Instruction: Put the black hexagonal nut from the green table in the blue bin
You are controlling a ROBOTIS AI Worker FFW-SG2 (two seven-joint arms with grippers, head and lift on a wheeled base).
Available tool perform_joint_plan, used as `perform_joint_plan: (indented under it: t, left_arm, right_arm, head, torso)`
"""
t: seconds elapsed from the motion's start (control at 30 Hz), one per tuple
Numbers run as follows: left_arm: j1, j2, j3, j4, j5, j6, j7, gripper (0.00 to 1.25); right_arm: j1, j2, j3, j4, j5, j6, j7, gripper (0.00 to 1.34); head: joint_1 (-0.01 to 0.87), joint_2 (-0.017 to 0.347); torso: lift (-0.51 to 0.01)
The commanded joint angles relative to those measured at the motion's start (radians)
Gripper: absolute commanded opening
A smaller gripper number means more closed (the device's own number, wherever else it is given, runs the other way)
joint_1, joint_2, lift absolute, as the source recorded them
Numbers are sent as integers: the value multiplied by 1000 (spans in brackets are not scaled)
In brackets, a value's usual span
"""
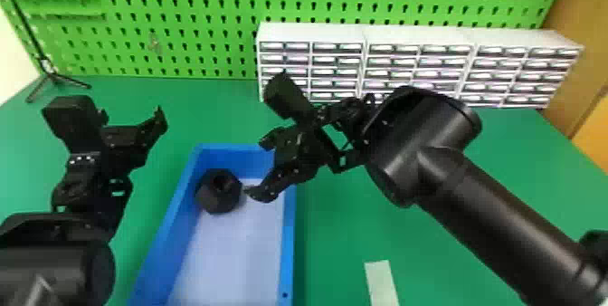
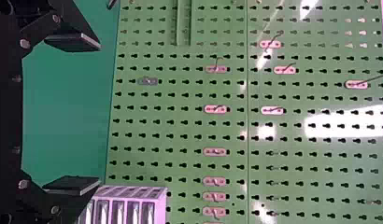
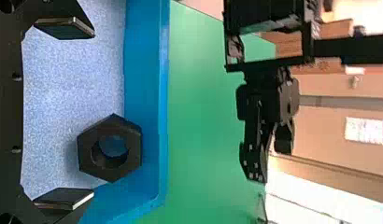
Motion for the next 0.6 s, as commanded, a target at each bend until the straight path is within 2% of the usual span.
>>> perform_joint_plan:
  t: [0.0,0.3,0.57]
  left_arm:
    - [-1,0,0,0,0,0,1,994]
    - [-3,0,0,0,0,0,0,982]
    - [-4,0,-2,-2,0,-2,0,982]
  right_arm:
    - [33,16,-84,32,-5,-10,0,1229]
    - [96,51,-288,58,71,-31,0,1229]
    - [151,72,-449,76,96,-67,-23,1227]
  head:
    - [683,28]
    - [683,28]
    - [683,28]
  torso:
    - [-96]
    - [-96]
    - [-96]
